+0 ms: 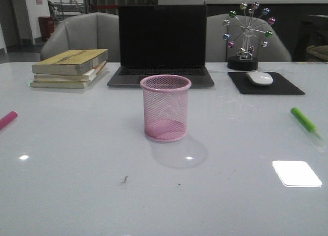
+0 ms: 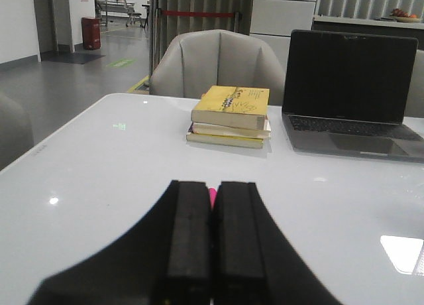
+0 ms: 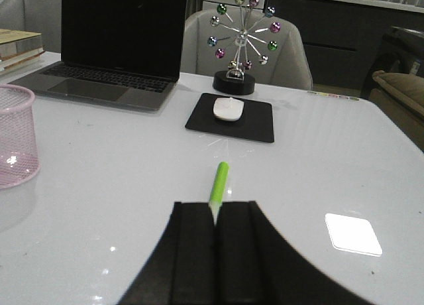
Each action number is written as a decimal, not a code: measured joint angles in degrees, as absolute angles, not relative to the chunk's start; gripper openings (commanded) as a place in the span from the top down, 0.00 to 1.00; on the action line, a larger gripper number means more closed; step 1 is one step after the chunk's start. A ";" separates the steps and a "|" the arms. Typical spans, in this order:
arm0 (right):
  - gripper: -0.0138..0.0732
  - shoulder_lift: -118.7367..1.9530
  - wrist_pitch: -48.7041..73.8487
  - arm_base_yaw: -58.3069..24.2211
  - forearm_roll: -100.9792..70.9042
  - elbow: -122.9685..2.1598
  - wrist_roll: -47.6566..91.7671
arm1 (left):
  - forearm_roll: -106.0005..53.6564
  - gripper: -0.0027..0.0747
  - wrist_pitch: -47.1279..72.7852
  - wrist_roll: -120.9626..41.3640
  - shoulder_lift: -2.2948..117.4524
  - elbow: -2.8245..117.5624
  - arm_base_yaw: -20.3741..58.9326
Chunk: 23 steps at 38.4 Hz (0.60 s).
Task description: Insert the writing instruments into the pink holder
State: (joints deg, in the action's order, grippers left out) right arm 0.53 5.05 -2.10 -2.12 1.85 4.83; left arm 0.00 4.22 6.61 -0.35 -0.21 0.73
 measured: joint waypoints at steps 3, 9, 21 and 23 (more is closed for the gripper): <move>0.78 0.53 4.00 -2.10 -2.12 1.85 4.83 | 0.00 0.84 2.48 6.61 -0.35 -0.21 0.73; 0.78 0.53 2.28 -2.10 -2.12 1.85 4.83 | 0.00 0.84 0.89 6.61 -0.35 -0.21 0.73; 0.78 0.53 -0.63 -2.10 -5.14 -1.56 4.94 | 0.00 0.84 7.55 6.61 -0.35 2.24 0.73; 0.78 0.53 1.06 -2.10 -3.35 -4.74 4.94 | 0.39 0.84 10.05 6.61 -0.35 4.64 0.73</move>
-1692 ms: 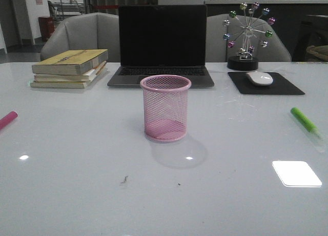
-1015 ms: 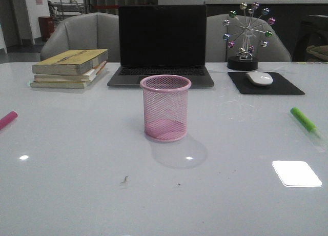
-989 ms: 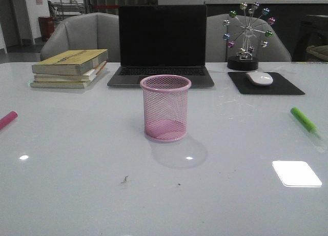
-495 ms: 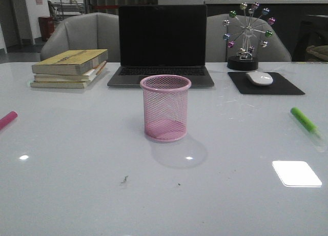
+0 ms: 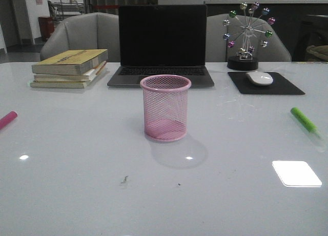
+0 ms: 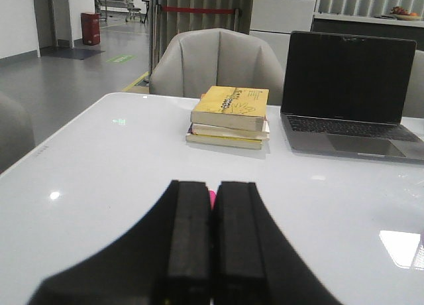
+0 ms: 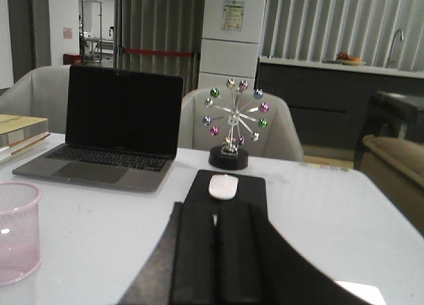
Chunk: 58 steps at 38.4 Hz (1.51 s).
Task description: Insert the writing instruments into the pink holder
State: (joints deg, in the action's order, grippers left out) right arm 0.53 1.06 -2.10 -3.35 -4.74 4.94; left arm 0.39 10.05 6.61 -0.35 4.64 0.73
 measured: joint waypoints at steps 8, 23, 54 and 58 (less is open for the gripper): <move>0.78 0.61 11.97 -2.10 -1.59 -15.87 5.15 | 3.04 0.84 13.93 6.61 -0.35 15.14 0.73; 0.77 -7.84 18.30 -2.10 -0.37 -27.43 5.15 | 4.89 0.84 16.89 6.61 13.16 30.29 0.73; 0.77 -44.53 21.60 -2.10 0.91 -35.22 5.26 | 5.50 0.84 15.18 6.20 46.96 34.98 0.73; 0.77 -44.77 21.70 -2.10 0.91 -35.22 5.26 | 5.50 0.84 15.18 6.20 47.06 34.98 0.73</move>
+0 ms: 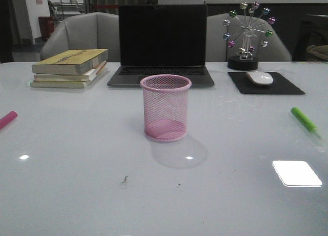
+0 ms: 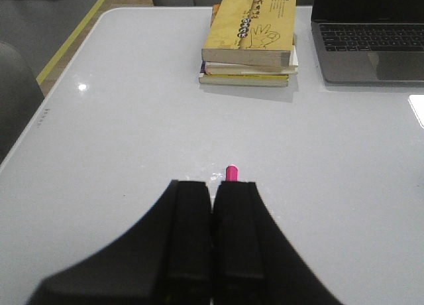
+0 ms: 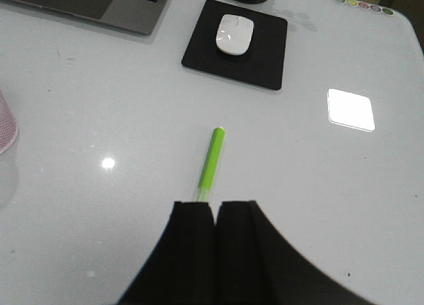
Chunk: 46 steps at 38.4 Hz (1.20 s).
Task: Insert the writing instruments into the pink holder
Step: 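Lower the right gripper over the green marker and close on it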
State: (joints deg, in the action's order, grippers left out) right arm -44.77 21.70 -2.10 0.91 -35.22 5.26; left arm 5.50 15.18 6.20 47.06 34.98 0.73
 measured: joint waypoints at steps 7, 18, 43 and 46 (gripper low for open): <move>0.76 -44.77 21.70 -2.10 0.91 -35.26 5.26 | 5.50 0.74 15.07 6.20 47.06 34.98 0.73; 0.45 -44.77 21.70 -2.10 0.91 -35.26 5.26 | 5.50 0.40 14.99 6.15 47.06 34.98 0.73; 0.45 -44.77 21.70 -2.10 0.91 -35.26 5.26 | 5.50 0.41 14.86 6.15 47.06 34.98 0.73; 0.45 -44.77 21.70 -2.10 0.91 -35.26 5.26 | 5.50 0.41 14.86 6.15 47.06 34.98 0.73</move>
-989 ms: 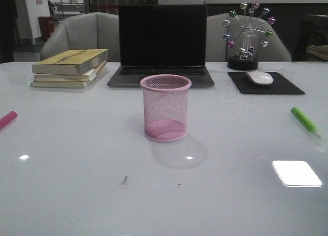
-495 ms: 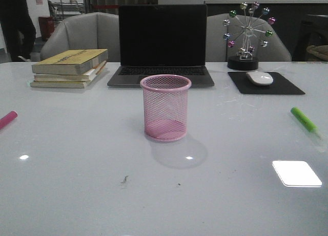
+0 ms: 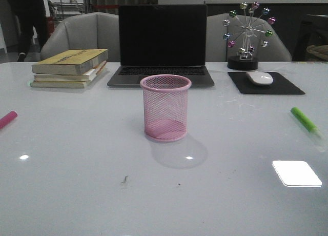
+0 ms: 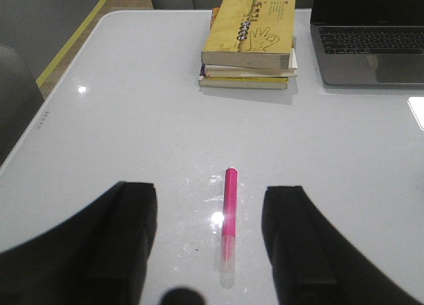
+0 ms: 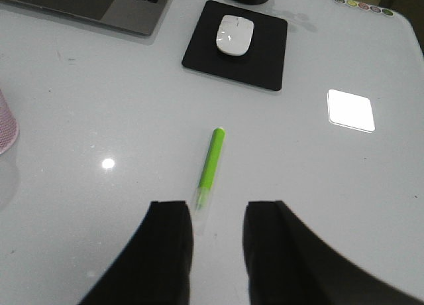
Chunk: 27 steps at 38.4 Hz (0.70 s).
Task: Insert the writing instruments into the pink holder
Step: 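Lower the right gripper over the green marker and close on it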
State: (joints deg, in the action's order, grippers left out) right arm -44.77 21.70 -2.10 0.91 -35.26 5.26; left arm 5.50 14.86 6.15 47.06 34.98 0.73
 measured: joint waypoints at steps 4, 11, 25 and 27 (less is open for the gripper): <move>0.45 -44.77 21.81 -2.10 0.91 -35.26 5.26 | 5.50 0.41 14.86 6.15 47.06 34.98 0.73; 0.45 -44.77 22.73 -2.10 0.91 -35.26 5.26 | 5.50 0.41 14.86 6.15 47.06 34.98 0.73; 0.45 -45.65 23.23 -2.10 0.91 -35.26 5.26 | 5.50 0.41 14.86 6.15 47.06 34.98 0.73; 0.45 -46.37 23.11 -2.10 0.91 -35.26 5.26 | 5.50 0.41 14.86 6.15 47.06 34.98 0.73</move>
State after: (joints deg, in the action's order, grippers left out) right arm -46.37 23.11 -2.10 0.91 -35.26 5.26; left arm 5.50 14.86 6.15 47.06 34.98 0.73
